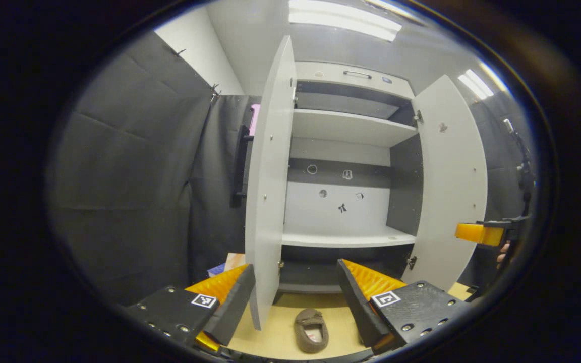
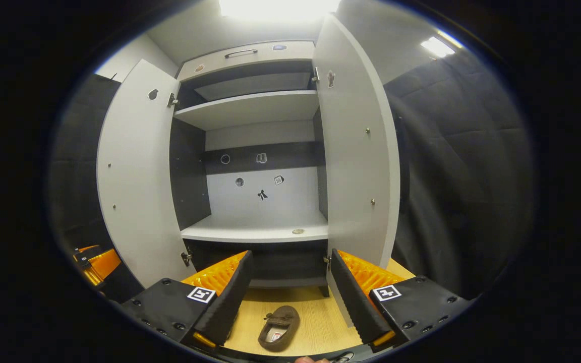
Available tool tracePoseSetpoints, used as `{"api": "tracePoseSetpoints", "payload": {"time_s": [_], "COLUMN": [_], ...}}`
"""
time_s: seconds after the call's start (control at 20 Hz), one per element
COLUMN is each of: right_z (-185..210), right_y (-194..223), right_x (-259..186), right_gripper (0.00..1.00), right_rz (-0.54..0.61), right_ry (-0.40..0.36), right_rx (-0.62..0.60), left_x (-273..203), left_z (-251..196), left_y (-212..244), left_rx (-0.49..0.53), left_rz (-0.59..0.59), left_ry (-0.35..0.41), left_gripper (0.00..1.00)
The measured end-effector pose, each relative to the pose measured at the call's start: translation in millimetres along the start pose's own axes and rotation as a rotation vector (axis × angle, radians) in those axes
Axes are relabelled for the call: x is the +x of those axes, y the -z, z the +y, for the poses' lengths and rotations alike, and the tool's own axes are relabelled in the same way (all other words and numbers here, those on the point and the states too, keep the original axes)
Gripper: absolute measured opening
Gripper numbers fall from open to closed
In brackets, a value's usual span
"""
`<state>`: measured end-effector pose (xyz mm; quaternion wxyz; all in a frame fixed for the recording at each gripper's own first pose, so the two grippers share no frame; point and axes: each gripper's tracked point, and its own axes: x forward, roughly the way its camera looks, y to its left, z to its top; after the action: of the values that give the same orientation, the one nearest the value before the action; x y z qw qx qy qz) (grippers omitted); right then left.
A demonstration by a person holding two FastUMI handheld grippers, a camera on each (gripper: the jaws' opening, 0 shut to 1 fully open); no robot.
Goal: Grab one shoe with the right hand and put it into the shoe cabinet, grab the other shoe with the left hand and put it into the shoe cabinet; then close the right door with the right hand and the left door with the left hand.
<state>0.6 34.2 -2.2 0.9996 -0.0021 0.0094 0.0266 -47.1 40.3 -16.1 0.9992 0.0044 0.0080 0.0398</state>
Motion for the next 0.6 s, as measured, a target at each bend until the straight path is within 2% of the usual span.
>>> {"api": "tracePoseSetpoints", "payload": {"time_s": [0.1,0.15,0.2,0.25,0.3,0.35,0.4,0.45,0.55,0.6], "right_z": [10,23,32,39,47,54,60,66,75,81], "right_y": [8,6,2,1,3,9,14,23,42,54], "right_x": [6,8,13,17,22,27,33,38,50,55], "right_gripper": [0.97,0.97,0.97,0.92,0.97,0.98,0.98,0.98,0.98,0.98], "right_rz": [0.054,0.062,0.063,0.067,0.083,0.104,0.127,0.152,0.19,0.208], "right_ry": [-0.032,-0.082,-0.108,-0.132,-0.154,-0.173,-0.188,-0.202,-0.229,-0.256], "right_rx": [0.015,0.03,0.038,0.037,0.03,0.023,0.019,0.015,-0.012,-0.022], "left_x": [-4,-4,-5,-6,-7,-7,-8,-9,-12,-14], "left_z": [5,8,11,12,13,12,10,8,5,3], "left_y": [6,8,10,10,10,9,8,8,7,7], "left_rx": [-0.011,-0.014,-0.017,-0.019,-0.017,-0.012,-0.003,0.008,0.021,0.022], "left_rz": [0.017,0.025,0.03,0.035,0.036,0.036,0.033,0.03,0.028,0.03], "left_ry": [-0.01,-0.016,-0.018,-0.02,-0.02,-0.017,-0.014,-0.012,-0.007,-0.004], "left_gripper": [0.94,0.94,0.88,0.94,1.0,0.94,0.94,1.0,1.0,0.94]}}
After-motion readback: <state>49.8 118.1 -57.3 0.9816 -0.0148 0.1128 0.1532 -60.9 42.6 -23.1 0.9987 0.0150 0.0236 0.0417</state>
